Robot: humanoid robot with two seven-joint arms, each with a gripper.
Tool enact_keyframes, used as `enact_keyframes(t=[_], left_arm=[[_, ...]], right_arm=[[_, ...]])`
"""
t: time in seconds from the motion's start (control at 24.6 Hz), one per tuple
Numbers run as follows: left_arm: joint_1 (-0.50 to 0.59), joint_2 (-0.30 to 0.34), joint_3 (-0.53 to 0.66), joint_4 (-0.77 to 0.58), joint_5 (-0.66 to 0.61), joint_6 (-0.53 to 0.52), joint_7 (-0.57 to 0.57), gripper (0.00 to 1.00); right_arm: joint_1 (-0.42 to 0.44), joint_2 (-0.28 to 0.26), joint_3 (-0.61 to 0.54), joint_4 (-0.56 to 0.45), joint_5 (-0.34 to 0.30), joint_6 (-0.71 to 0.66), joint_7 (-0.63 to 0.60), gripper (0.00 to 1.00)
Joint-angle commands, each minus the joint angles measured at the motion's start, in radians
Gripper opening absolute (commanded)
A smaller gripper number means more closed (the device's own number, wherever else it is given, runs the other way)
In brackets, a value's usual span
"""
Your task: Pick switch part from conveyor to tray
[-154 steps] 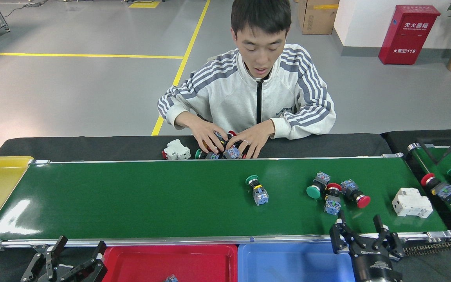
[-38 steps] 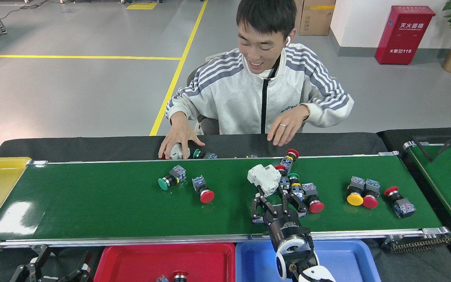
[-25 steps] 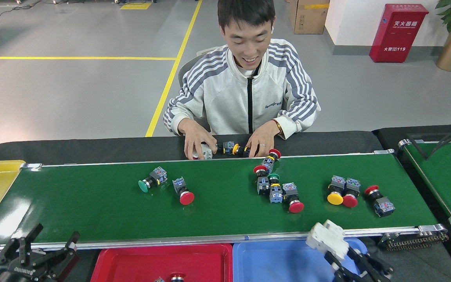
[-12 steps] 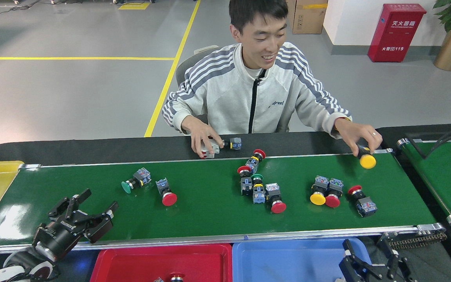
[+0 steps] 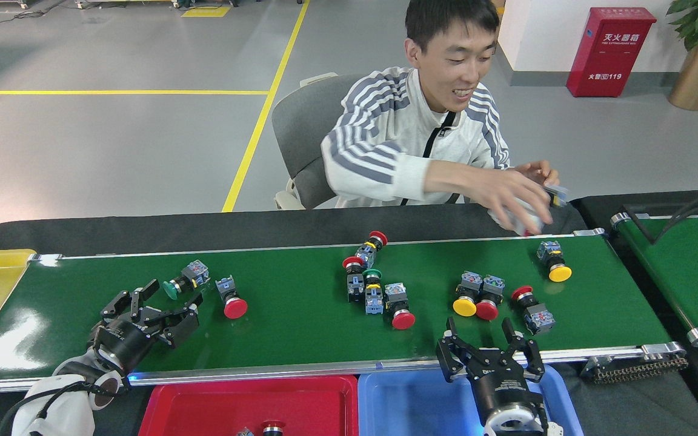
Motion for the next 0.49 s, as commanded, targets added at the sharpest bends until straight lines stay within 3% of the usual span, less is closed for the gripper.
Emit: enact_keyframes(t=[0.0,0.16,0.45], left_arm=[[-0.048,0.009,-0.005,0.037,0.0,0.024,0.033,1.0],[-0.059,0.005,-0.006,0.052,0.002,0.024,0.041,0.98],[-0.046,-0.001,-0.008,0.063,0.003,-0.005,0.041,0.5]], right_arm=[[-0.015,0.004,0.007,0.005,-0.001,0.033,-0.008,0.99],[-0.029,0.038,0.01,0.031,0.003,0.036,-0.008,0.99],[-0.116,0.07,0.119,0.14,0.006,0.095,-0.008,0.99]])
